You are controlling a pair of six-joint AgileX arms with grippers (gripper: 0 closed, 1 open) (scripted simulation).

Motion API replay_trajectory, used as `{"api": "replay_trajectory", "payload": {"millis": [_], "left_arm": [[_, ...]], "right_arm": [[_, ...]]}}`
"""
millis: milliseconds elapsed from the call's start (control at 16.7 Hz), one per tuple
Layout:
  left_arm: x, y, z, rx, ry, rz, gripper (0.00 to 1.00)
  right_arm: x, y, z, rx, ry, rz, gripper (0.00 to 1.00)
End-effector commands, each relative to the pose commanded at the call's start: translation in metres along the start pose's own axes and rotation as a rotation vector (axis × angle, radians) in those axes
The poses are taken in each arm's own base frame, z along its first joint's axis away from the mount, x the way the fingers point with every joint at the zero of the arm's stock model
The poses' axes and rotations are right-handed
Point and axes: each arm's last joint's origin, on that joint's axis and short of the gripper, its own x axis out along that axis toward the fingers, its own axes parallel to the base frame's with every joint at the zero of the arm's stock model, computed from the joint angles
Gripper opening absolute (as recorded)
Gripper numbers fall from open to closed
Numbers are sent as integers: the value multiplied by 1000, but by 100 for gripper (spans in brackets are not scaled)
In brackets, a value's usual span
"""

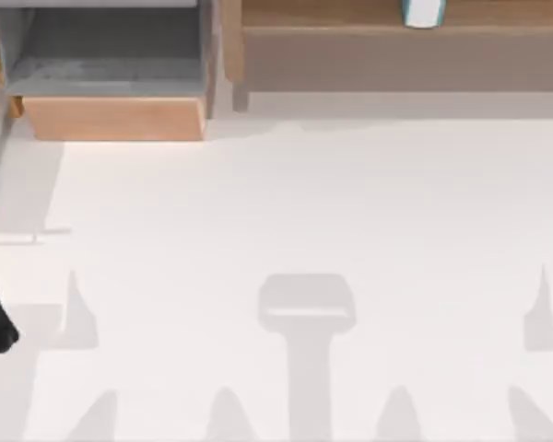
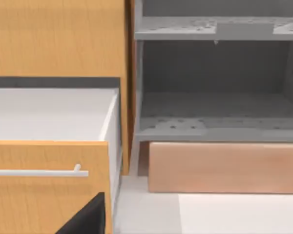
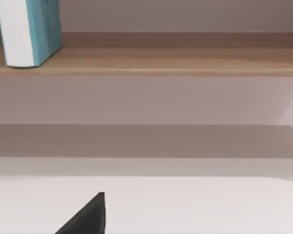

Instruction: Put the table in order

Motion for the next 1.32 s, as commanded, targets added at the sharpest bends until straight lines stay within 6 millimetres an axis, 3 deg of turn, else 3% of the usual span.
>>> {"api": "replay_trajectory", "payload": {"millis": [300, 540, 720, 900, 1080, 1320], "left_arm": [[0, 0, 13, 12, 17, 0, 100], [5, 4, 55, 56, 117, 22, 100], [22, 10, 94, 95, 256, 53, 100], [57, 21, 132, 128, 438, 83, 100], [108, 40, 159, 146, 644, 104, 100], [193, 78, 166, 140, 914, 108, 100]], "right_arm": [[0, 0, 0, 0, 0, 0, 100], [0, 0, 0, 0, 0, 0, 100], [0, 0, 0, 0, 0, 0, 100], [0, 0, 0, 0, 0, 0, 100], [0, 0, 0, 0, 0, 0, 100], [0, 0, 0, 0, 0, 0, 100]]}}
